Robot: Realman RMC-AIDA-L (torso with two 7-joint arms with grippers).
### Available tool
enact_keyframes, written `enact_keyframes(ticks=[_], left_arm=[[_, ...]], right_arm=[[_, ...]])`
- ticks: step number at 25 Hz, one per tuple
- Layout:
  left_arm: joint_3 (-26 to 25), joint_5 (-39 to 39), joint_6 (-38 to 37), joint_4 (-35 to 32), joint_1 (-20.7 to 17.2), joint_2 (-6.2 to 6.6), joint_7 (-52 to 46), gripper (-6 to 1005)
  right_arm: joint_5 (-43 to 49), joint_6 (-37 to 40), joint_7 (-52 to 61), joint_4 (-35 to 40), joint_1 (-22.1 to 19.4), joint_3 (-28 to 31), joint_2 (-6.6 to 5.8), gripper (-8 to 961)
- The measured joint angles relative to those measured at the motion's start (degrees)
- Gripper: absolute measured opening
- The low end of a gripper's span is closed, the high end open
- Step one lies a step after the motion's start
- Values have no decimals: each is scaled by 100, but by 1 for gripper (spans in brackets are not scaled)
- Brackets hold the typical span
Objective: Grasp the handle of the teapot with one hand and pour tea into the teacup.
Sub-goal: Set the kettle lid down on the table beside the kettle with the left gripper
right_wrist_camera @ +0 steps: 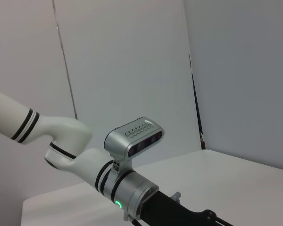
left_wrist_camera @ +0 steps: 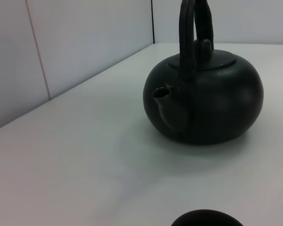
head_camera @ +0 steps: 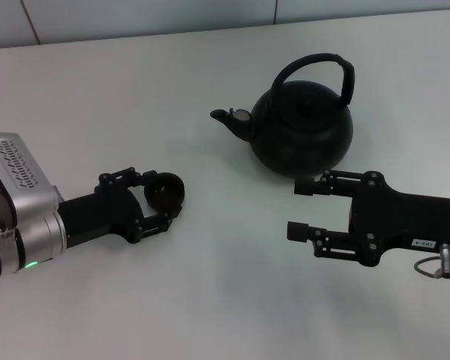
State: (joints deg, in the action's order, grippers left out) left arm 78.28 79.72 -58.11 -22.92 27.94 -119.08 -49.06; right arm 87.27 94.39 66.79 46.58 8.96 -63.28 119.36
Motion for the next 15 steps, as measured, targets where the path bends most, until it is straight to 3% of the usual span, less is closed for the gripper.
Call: enact_keyframes(ticks=[15], left_arm=[[4, 26, -13, -52, -29, 8, -16, 786]], right_arm=[[1, 1, 0, 4, 0, 0, 0, 570]])
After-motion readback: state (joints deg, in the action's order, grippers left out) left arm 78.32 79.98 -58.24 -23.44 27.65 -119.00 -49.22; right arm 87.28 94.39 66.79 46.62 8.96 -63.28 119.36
